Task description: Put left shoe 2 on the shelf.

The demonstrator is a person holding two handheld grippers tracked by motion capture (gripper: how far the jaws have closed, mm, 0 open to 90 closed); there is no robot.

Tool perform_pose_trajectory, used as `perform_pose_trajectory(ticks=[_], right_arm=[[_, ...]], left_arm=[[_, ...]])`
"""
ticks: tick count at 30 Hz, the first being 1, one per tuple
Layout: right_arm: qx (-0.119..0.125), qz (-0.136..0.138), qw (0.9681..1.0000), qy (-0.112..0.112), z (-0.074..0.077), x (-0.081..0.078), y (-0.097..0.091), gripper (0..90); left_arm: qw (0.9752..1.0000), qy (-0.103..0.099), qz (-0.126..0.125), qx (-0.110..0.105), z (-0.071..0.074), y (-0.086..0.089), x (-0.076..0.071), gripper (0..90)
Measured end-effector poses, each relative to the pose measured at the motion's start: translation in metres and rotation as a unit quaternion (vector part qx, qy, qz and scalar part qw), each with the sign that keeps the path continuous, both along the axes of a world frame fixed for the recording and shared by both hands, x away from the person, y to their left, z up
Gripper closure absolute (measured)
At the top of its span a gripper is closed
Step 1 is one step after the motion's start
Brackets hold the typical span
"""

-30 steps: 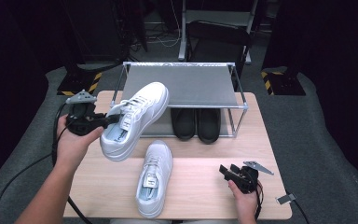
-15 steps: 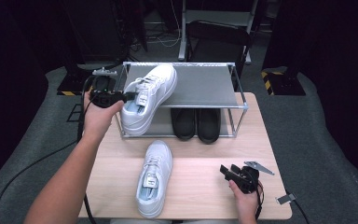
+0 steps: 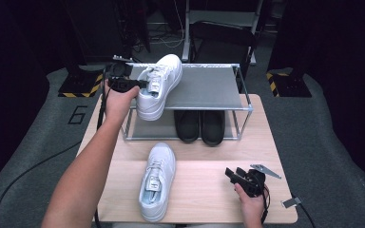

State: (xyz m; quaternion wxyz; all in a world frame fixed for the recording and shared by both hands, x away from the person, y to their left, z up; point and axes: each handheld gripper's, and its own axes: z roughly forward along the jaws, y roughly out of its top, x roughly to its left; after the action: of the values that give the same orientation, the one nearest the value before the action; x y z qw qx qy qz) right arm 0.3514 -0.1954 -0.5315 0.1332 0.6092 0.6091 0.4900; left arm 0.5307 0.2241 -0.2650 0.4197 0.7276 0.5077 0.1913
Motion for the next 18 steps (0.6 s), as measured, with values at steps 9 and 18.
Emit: perform_pose_trajectory(ticks=[9,18], right_arm=[[0.002,0.001,1.0000,0.001,0.000,0.000,-0.001,41.2],[0.003,0.002,1.0000,0.000,0.000,0.000,-0.002,41.2]], left_arm=[[0.9998,0.005,0.015,-0.007,-0.001,-0.015,0.022,82.6],[0.9992,0.014,0.033,-0.016,-0.005,-0.035,0.039,82.6]])
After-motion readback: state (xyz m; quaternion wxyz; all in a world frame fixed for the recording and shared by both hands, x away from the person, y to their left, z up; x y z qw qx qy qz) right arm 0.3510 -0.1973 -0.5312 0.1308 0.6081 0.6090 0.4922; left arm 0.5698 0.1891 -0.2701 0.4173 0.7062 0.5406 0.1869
